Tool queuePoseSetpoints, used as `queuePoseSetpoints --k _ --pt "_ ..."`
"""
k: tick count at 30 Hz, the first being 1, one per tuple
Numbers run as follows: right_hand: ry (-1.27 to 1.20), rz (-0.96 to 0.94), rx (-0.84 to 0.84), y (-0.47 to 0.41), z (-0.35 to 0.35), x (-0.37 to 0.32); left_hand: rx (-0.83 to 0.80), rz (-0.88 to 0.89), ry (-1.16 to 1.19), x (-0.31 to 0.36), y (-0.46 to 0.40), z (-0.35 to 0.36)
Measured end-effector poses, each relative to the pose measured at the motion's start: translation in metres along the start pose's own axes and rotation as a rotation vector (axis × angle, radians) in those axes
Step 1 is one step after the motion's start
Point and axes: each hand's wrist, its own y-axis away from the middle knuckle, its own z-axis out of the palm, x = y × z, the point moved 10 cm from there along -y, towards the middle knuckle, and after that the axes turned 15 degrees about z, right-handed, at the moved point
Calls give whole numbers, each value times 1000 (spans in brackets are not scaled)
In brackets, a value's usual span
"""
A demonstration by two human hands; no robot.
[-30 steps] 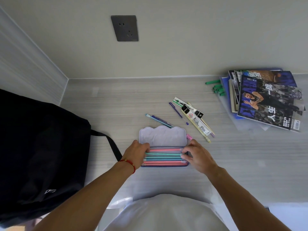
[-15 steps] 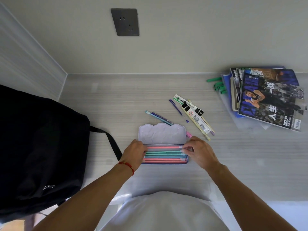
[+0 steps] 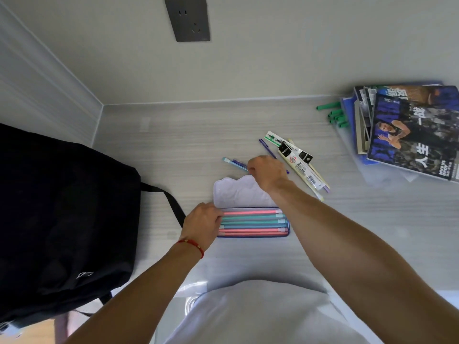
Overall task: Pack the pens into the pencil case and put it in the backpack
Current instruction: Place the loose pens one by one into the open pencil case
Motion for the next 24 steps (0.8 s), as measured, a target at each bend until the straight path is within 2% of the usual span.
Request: queuePoseSetpoints --k 6,10,13,19,24 --pt "148 63 -71 -24 13 1 53 9 30 0 6 -3" --pt "275 -29 -18 -26 10 -5 134 -56 -17 -2 11 -16" --pt "273 -88 -2 -24 7 -6 171 -102 -30 -7 9 -28" --pt "309 -65 -62 -19 12 7 125 -90 -19 0 -2 -35" --pt "383 -106 -48 -17 16 4 156 -109 -5 -3 0 -41"
